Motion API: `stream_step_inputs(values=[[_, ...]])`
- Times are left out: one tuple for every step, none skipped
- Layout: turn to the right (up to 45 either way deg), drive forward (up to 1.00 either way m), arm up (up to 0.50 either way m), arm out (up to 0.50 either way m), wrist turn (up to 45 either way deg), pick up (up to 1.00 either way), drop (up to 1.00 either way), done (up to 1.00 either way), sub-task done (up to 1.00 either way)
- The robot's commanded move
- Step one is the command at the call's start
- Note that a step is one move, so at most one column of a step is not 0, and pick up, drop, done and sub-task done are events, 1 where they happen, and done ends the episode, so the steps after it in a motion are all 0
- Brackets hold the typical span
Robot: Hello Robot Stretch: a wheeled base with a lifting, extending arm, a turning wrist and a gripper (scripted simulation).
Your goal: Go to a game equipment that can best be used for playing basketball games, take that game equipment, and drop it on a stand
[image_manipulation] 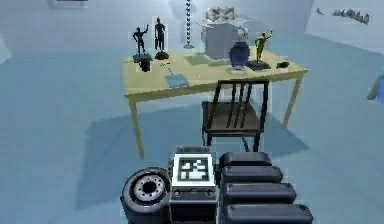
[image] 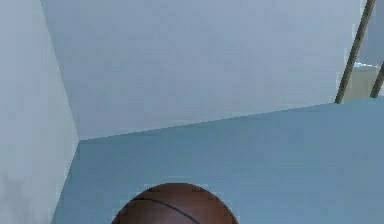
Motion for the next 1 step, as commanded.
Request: stream_step_inputs(values=[[15.0,0.0,0.0,0.0,0.0,0.0,0.0,0.0,0.0]])
